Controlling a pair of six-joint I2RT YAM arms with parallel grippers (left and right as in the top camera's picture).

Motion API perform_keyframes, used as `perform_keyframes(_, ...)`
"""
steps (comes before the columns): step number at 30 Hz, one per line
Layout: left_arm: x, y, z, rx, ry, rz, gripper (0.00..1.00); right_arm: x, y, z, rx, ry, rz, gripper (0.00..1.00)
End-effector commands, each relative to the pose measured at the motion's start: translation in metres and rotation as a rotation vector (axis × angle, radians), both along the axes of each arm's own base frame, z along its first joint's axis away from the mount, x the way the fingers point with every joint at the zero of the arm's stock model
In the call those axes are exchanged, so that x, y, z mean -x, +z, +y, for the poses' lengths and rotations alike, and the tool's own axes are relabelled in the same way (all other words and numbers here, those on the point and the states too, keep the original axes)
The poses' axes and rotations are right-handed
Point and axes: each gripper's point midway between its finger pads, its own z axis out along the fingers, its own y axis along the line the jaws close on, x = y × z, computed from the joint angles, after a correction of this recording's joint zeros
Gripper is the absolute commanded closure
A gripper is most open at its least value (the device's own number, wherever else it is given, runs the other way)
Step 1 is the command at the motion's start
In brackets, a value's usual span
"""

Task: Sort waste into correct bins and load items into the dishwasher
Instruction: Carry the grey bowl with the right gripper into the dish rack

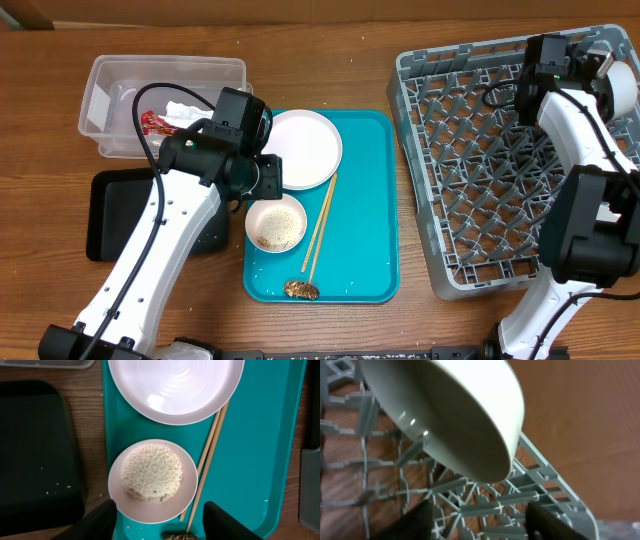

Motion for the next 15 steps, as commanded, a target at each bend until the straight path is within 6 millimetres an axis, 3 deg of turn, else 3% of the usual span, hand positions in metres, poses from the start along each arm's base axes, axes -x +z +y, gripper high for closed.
perform_keyframes(1, -0.003, 0.011, -0.001, 0.018, 0.009, -0.035, 0.42, 0.007, 0.048, 0.0, -0.012, -0.013, -0.14, 0.33)
perform_keyframes(4, -0.003, 0.011, 0.0, 0.014, 0.01, -0.036, 0.42, 0.01, 0.078, 0.008, -0.058, 0.029, -0.218, 0.3)
perform_keyframes(8, -0.003, 0.011, 0.0, 0.013, 0.01, -0.037, 0.42, 0.013, 0.102, 0.041, -0.267, 0.168, -0.305, 0.24)
perform_keyframes(12, -0.004, 0.012, 0.0, 0.015, 0.01, -0.04, 0.41, 0.017, 0.107, 0.104, -0.605, 0.374, -0.341, 0.25)
perform_keyframes(15, -0.004, 0.012, 0.0, 0.014, 0.01, -0.04, 0.34, 0.028, 0.097, 0.163, -0.917, 0.505, -0.301, 0.34)
